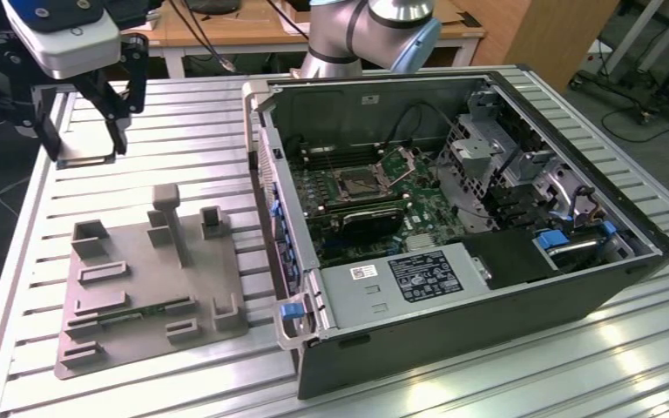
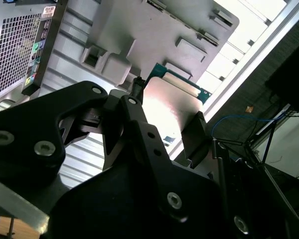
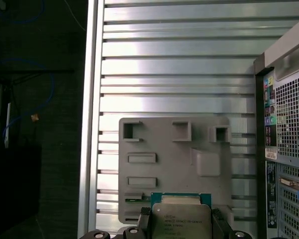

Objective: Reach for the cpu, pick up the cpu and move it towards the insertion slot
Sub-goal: 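Pick up the cpu and move it towards the insertion slot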

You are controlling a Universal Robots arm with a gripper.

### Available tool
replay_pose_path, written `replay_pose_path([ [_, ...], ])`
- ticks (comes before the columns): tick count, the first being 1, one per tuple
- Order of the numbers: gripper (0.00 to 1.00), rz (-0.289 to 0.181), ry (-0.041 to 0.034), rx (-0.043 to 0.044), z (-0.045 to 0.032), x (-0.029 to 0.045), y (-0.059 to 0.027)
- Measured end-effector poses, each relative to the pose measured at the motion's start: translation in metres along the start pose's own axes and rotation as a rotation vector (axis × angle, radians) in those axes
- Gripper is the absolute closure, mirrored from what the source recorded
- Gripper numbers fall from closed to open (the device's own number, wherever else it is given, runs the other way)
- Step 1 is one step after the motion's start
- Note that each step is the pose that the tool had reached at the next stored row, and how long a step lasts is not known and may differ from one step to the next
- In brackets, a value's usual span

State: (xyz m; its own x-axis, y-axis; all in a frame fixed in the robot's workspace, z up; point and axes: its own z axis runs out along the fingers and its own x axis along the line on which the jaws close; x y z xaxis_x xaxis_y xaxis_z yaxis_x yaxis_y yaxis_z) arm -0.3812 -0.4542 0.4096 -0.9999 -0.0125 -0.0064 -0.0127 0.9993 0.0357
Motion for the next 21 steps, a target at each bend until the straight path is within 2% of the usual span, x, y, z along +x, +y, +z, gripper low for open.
replay_pose_path([
  [21, 0.45, 0.000, 0.0000, 0.0000, 0.0001, -0.0074, -0.0001],
])
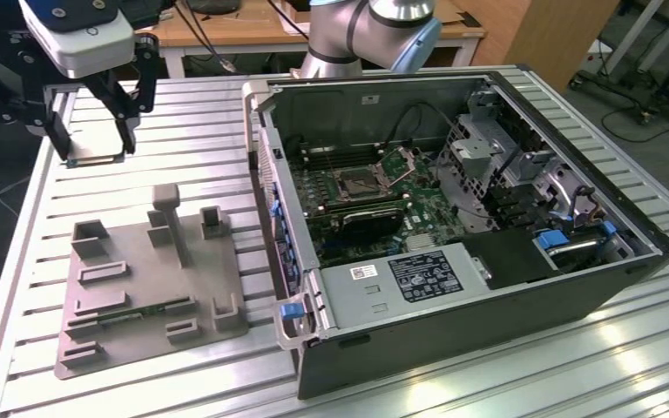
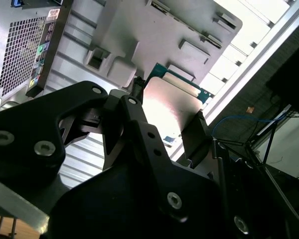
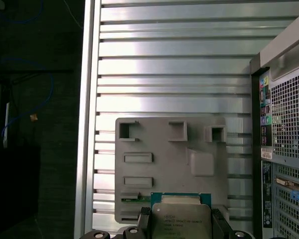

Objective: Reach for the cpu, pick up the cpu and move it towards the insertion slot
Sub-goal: 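Pick up the cpu and move it towards the insertion slot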

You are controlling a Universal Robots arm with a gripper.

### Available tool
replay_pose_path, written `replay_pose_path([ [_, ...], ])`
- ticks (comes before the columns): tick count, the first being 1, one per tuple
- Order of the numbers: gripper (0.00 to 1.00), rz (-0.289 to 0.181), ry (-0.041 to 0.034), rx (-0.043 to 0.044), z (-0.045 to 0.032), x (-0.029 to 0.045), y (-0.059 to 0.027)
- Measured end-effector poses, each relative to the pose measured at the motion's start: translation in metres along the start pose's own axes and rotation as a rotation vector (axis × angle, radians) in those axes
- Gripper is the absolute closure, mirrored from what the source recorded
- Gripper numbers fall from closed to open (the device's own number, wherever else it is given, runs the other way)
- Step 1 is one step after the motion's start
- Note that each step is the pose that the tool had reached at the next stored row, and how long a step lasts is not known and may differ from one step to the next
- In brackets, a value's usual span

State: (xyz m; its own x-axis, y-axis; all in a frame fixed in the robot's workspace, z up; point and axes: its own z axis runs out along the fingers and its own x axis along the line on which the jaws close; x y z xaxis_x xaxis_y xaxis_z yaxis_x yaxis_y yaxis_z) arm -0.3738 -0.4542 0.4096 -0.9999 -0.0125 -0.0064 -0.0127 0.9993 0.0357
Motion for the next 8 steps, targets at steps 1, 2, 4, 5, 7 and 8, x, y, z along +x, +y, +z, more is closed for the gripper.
replay_pose_path([
  [1, 0.45, 0.000, 0.0000, 0.0000, 0.0000, -0.0005, 0.0000],
  [2, 0.45, 0.000, 0.0000, 0.0000, 0.0000, -0.0013, -0.0001],
  [4, 0.45, 0.000, 0.0000, 0.0000, 0.0000, -0.0034, 0.0000],
  [5, 0.45, 0.000, -0.0001, 0.0000, 0.0001, -0.0044, -0.0001],
  [7, 0.45, 0.000, -0.0001, 0.0000, 0.0001, -0.0058, -0.0001],
  [8, 0.45, 0.000, -0.0001, -0.0001, 0.0001, -0.0066, -0.0001],
])
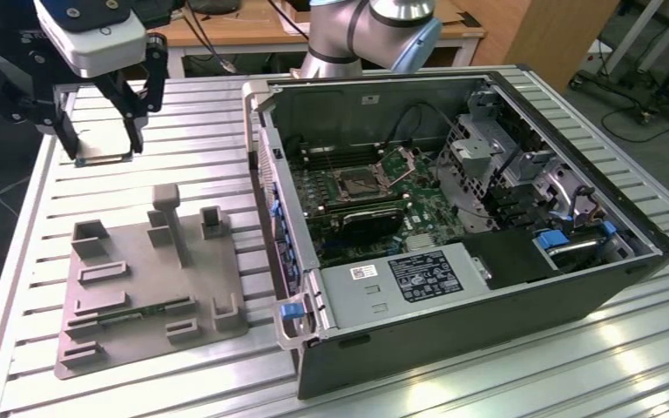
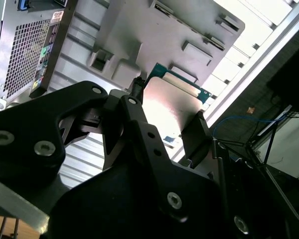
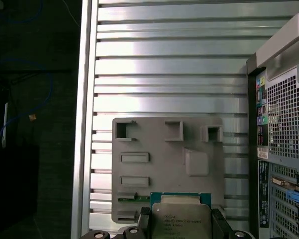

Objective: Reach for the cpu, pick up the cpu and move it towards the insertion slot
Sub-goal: 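Pick up the cpu and move it towards the insertion slot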

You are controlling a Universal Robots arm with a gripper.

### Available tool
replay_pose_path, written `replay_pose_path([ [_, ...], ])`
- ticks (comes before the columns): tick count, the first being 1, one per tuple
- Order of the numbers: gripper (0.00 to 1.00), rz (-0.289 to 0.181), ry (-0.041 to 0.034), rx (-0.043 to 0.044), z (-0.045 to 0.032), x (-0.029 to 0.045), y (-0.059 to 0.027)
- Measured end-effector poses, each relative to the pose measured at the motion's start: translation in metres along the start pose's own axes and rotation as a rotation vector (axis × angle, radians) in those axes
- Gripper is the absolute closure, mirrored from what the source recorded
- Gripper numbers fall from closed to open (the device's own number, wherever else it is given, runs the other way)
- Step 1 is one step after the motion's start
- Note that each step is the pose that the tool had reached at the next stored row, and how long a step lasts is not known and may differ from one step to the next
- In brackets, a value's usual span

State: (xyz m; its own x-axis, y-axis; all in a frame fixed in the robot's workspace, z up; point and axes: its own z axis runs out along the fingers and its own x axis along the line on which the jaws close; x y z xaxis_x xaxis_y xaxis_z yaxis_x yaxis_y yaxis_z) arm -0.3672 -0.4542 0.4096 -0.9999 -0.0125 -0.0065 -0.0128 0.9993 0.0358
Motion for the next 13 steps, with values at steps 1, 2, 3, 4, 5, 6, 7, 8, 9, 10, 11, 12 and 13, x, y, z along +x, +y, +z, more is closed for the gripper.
replay_pose_path([
  [1, 0.45, 0.000, 0.0001, 0.0001, -0.0001, -0.0008, 0.0000],
  [2, 0.45, 0.000, 0.0001, 0.0001, 0.0000, -0.0017, 0.0000],
  [3, 0.45, 0.000, 0.0000, 0.0000, 0.0000, -0.0025, -0.0001],
  [4, 0.45, 0.000, 0.0000, 0.0000, 0.0000, -0.0031, 0.0000],
  [5, 0.45, 0.000, 0.0000, 0.0000, 0.0000, -0.0036, 0.0000],
  [6, 0.45, 0.000, 0.0001, 0.0001, 0.0000, -0.0041, 0.0000],
  [7, 0.45, 0.000, 0.0001, 0.0001, 0.0000, -0.0047, -0.0001],
  [8, 0.45, 0.000, 0.0000, 0.0000, 0.0000, -0.0052, -0.0001],
  [9, 0.45, 0.000, 0.0000, 0.0000, 0.0000, -0.0056, -0.0001],
  [10, 0.45, 0.000, 0.0000, 0.0000, 0.0000, -0.0061, -0.0001],
  [11, 0.45, 0.000, 0.0001, 0.0001, 0.0000, -0.0067, -0.0001],
  [12, 0.45, 0.000, 0.0001, 0.0000, 0.0000, -0.0071, -0.0001],
  [13, 0.45, 0.000, 0.0000, 0.0000, 0.0000, -0.0074, -0.0001],
])
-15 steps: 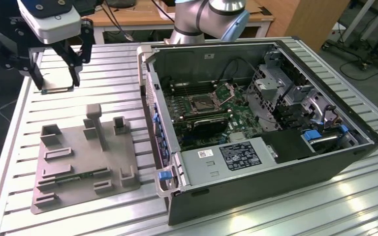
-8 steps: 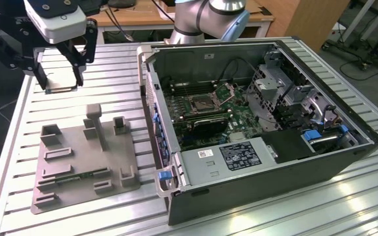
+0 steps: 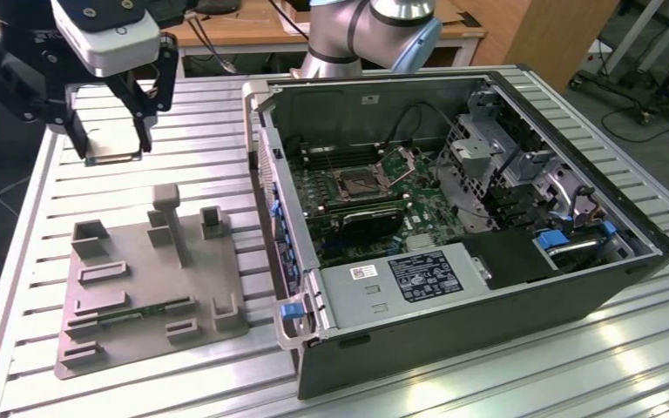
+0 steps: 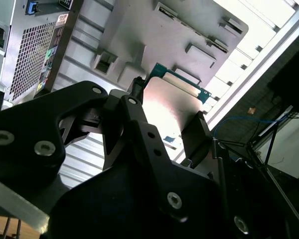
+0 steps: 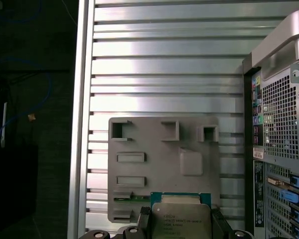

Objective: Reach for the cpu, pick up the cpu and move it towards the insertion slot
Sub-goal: 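Pick up the cpu and move it towards the insertion slot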

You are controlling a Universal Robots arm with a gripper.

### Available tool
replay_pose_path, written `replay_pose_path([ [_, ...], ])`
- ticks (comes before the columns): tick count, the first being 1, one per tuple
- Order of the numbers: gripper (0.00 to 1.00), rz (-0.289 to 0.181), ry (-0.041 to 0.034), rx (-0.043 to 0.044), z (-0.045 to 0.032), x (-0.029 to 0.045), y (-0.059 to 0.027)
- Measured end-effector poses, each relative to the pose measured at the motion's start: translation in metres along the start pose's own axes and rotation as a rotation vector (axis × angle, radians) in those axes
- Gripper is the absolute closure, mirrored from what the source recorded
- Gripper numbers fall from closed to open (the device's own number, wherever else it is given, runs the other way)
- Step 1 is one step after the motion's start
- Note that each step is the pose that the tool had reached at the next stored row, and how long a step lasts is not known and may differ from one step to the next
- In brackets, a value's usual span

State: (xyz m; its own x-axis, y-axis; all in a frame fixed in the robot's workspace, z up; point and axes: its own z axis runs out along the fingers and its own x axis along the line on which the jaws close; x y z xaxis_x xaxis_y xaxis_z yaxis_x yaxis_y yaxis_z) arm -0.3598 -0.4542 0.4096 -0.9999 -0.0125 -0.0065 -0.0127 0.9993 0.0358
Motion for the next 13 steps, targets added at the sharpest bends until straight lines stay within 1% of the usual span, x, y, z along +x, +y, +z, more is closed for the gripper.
replay_pose_path([
  [13, 0.45, 0.000, 0.0000, 0.0000, 0.0000, -0.0058, -0.0001],
])
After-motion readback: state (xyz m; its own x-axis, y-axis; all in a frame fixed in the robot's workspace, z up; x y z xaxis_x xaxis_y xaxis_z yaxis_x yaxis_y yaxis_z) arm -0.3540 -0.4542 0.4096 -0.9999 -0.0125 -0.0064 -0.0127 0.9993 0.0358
